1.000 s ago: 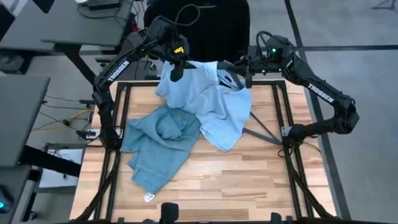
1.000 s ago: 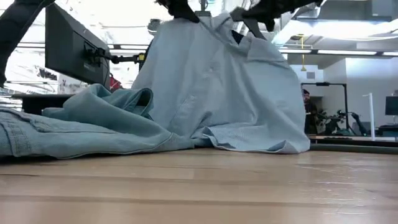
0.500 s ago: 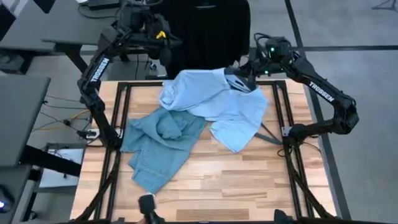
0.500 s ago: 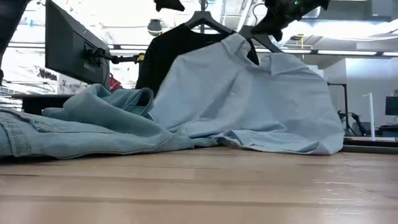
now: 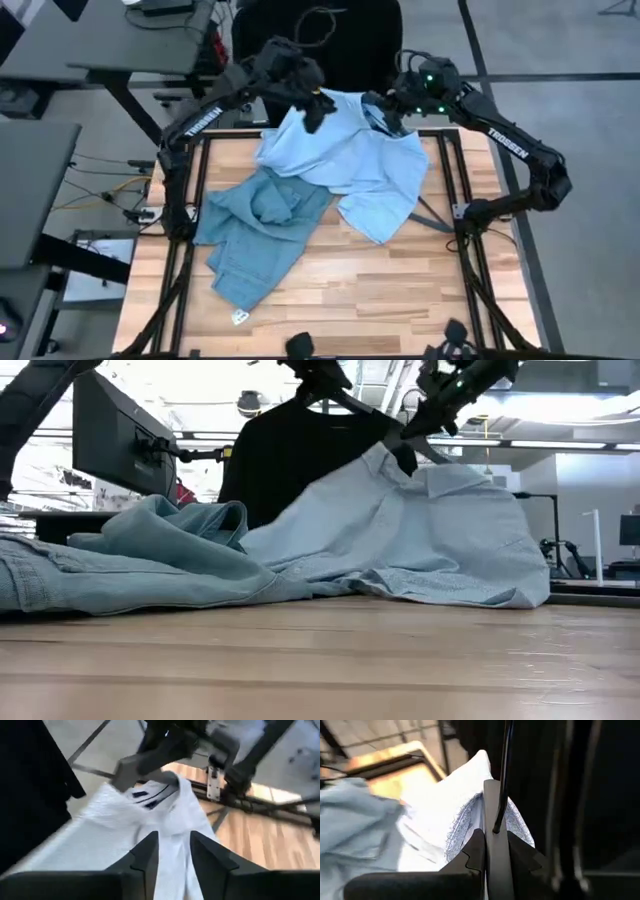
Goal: Hang clothes
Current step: Unhang the blue shirt from the rack
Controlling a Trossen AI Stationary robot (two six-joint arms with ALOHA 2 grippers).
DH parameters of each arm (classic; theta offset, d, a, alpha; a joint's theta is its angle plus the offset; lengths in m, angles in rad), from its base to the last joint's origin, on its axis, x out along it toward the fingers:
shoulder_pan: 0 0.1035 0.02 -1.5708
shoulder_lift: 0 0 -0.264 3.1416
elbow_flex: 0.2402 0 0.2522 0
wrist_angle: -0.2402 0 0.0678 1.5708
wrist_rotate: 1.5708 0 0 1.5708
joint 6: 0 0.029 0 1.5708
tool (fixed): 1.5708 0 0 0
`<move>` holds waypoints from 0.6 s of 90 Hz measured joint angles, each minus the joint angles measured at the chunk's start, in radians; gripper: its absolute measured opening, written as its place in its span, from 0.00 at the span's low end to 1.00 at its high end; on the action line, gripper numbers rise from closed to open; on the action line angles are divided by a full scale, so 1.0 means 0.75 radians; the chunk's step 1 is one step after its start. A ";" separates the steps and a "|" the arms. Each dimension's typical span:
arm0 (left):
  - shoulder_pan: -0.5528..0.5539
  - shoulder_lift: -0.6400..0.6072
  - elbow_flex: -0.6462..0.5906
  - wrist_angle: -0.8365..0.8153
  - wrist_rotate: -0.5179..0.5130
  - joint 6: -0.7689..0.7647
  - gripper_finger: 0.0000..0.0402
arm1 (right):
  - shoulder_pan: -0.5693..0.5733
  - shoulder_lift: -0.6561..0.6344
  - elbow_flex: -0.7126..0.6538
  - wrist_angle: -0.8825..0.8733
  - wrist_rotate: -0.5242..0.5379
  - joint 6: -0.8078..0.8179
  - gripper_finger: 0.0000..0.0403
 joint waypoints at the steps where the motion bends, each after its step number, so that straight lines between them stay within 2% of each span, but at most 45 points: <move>1: -0.005 0.006 0.000 0.006 -0.022 -0.016 0.25 | 0.003 0.003 0.000 0.006 0.010 0.000 0.07; 9: -0.034 0.052 0.000 0.066 -0.206 -0.128 0.25 | 0.027 0.029 0.000 0.065 0.086 0.000 0.07; 16: -0.056 0.104 0.000 0.105 -0.287 -0.169 0.25 | 0.046 0.041 0.000 0.112 0.110 0.000 0.07; 32: -0.067 0.223 -0.002 0.244 -0.310 -0.301 0.25 | 0.049 0.034 0.000 0.121 0.113 -0.037 0.07; 54: -0.070 0.287 -0.002 0.317 -0.337 -0.346 0.25 | 0.027 0.033 -0.001 0.095 0.118 -0.053 0.07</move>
